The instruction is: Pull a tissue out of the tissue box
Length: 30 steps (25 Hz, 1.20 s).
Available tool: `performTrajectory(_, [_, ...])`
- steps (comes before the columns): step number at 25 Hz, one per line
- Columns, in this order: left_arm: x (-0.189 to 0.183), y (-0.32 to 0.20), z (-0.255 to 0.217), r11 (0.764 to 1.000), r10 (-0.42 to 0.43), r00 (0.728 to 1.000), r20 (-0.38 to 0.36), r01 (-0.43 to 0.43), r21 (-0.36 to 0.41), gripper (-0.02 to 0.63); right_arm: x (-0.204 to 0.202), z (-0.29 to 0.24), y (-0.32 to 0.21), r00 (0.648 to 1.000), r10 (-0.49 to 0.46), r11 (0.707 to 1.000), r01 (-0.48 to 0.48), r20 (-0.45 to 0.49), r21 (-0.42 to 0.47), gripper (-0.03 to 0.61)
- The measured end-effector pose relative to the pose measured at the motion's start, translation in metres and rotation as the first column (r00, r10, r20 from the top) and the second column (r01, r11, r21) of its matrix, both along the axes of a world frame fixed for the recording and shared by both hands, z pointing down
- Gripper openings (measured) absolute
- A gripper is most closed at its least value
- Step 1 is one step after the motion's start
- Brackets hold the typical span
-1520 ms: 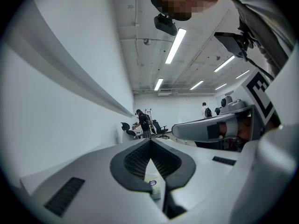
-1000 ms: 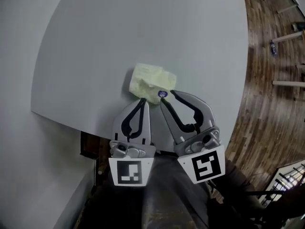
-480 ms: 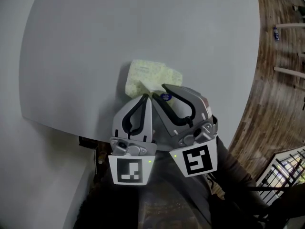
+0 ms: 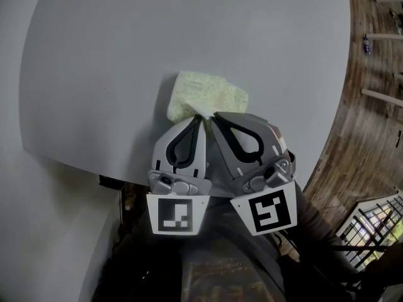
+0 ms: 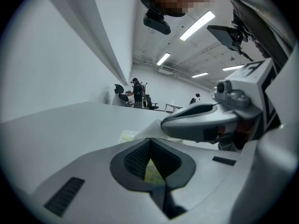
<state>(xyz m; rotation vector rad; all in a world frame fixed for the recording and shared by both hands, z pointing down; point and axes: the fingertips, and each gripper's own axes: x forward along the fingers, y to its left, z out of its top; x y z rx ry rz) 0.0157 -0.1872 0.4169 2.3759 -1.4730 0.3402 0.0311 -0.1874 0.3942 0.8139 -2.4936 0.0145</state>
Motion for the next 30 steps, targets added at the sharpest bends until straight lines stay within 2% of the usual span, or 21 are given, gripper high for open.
performTrajectory(4, [-0.003,-0.002,0.004,0.999,-0.017,1.000,0.006,0.017,-0.030,-0.001,0.005,-0.033,0.003,0.999,-0.005,1.000,0.006,0.053,-0.026,0.003])
performTrajectory(9, [-0.006,-0.008,-0.015,0.999,-0.038,0.999,-0.005,0.038,0.022,-0.002,0.003,-0.082,0.001,0.993,-0.015,1.000,0.015,0.118,-0.005,0.003])
performTrajectory(11, [-0.008,-0.004,-0.032,0.997,-0.053,0.998,-0.018,0.053,0.053,-0.001,0.004,-0.104,0.004,0.990,-0.019,1.000,0.020,0.143,-0.007,0.003])
performTrajectory(15, [-0.013,0.026,-0.082,0.992,-0.101,0.993,-0.057,0.105,0.076,-0.002,0.014,-0.155,0.006,0.976,-0.001,0.996,0.021,0.218,-0.091,0.003])
performTrajectory(18, [-0.021,0.048,-0.128,0.978,-0.147,0.985,-0.091,0.159,0.135,-0.002,0.006,-0.208,-0.001,0.958,-0.038,0.998,0.050,0.283,-0.033,0.003])
performTrajectory(22, [-0.060,0.072,-0.160,0.950,-0.231,0.967,-0.108,0.249,0.189,-0.002,-0.029,-0.235,0.000,0.959,-0.101,0.995,0.090,0.267,0.052,0.003])
performTrajectory(27, [-0.149,0.081,-0.162,0.934,-0.290,0.953,-0.085,0.302,0.192,-0.001,-0.116,-0.207,-0.008,0.968,-0.097,0.995,0.089,0.231,0.046,0.003])
performTrajectory(30, [-0.187,0.087,-0.165,0.931,-0.306,0.950,-0.053,0.311,0.190,-0.002,-0.154,-0.195,-0.018,0.968,-0.075,0.997,0.068,0.239,0.036,0.004])
